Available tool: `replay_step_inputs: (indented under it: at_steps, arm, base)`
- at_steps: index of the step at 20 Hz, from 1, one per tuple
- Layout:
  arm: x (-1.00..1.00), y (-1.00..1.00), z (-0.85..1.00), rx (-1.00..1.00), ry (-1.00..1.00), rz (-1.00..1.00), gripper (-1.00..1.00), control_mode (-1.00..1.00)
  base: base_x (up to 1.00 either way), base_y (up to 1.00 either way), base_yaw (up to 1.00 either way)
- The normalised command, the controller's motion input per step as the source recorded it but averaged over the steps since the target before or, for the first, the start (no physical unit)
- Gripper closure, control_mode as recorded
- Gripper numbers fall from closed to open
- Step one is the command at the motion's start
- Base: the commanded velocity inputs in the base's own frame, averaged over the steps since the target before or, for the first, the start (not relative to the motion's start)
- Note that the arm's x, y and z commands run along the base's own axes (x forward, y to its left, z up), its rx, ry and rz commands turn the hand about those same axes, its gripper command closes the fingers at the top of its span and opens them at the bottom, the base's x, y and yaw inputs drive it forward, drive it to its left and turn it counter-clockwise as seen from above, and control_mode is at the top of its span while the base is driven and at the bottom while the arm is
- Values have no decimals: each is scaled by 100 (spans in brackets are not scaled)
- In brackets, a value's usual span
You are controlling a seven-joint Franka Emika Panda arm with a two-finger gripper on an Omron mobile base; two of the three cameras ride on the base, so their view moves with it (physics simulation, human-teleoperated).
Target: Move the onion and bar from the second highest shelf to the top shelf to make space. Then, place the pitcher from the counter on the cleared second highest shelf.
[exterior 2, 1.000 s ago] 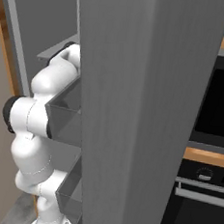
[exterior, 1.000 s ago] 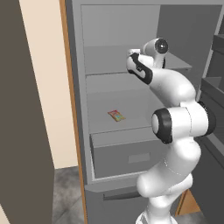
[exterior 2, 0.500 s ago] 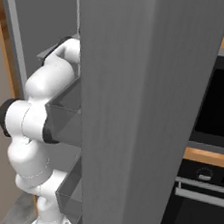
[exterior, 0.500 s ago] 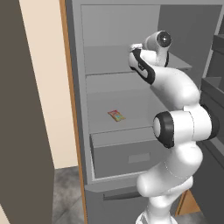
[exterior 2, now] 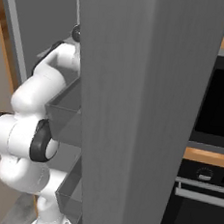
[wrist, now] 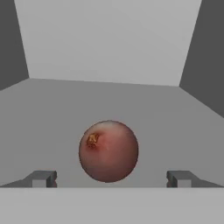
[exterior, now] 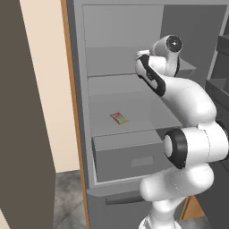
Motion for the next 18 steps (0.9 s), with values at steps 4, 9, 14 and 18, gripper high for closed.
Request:
replay_step_inputs:
  at_steps: [4,9,14,18]
  arm:
    - [-100,0,1,0,4,0,-100,-100]
    - [-100,4,0,0,17,0,-100,-100]
    - [-89,14,-11,0,30,0,-100,-100]
    - [-46,23,-69,0,24,0,-100,-100]
  base:
    - [0,0,0]
    - [0,0,0]
    - [0,0,0]
    - [0,0,0]
